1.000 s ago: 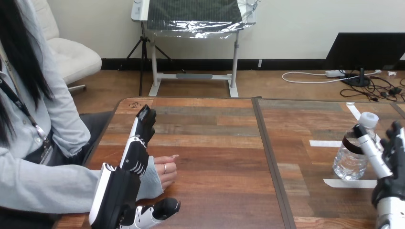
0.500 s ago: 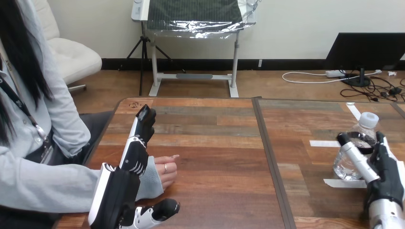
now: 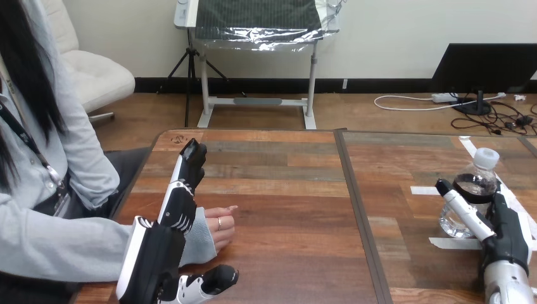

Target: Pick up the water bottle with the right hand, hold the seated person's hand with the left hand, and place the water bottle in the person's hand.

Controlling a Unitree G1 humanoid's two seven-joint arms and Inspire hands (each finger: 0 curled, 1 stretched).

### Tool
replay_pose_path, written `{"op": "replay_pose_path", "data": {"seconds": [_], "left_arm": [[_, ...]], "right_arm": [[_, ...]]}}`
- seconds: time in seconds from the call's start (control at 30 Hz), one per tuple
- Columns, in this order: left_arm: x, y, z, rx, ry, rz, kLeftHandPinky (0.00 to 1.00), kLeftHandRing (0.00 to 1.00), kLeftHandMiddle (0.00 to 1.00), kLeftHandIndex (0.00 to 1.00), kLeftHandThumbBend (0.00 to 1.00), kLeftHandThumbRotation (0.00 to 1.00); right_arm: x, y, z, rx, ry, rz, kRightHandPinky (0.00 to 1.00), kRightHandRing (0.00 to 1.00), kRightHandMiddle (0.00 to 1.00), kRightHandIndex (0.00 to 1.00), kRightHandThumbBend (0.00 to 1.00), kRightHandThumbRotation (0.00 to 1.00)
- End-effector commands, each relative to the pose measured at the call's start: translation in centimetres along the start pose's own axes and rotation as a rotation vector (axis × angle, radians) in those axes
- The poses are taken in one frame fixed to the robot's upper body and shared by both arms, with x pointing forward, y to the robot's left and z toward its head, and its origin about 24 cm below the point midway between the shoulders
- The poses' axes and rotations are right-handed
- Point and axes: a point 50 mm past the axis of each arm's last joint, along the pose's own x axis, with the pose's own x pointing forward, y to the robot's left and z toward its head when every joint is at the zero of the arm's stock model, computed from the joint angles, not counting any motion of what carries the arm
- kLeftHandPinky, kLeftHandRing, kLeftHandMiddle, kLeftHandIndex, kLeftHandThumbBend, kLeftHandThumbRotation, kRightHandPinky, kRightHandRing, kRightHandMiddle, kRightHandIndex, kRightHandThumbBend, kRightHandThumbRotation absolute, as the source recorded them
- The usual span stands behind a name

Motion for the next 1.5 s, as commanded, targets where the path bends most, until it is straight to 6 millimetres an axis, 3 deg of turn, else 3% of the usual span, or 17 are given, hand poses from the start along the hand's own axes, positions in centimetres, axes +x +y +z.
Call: {"op": "replay_pose_path", "data": {"seconds": [0.0,1.47], "left_arm": [[1.32,0.29,0.47,0.005,-0.072,0.007,1.00,1.00,1.00,1.00,1.00,0.70],[1.17,0.87,0.75,-0.021,-0.098,-0.004,1.00,1.00,1.00,1.00,1.00,0.69]], "right_arm": [[1.78,0.42,3.64,-0.018,-0.091,0.022,0.96,0.98,0.97,1.00,1.00,0.42],[1.97,1.32,3.29,-0.070,-0.029,0.031,0.95,0.96,0.95,1.00,1.00,0.42]]}}
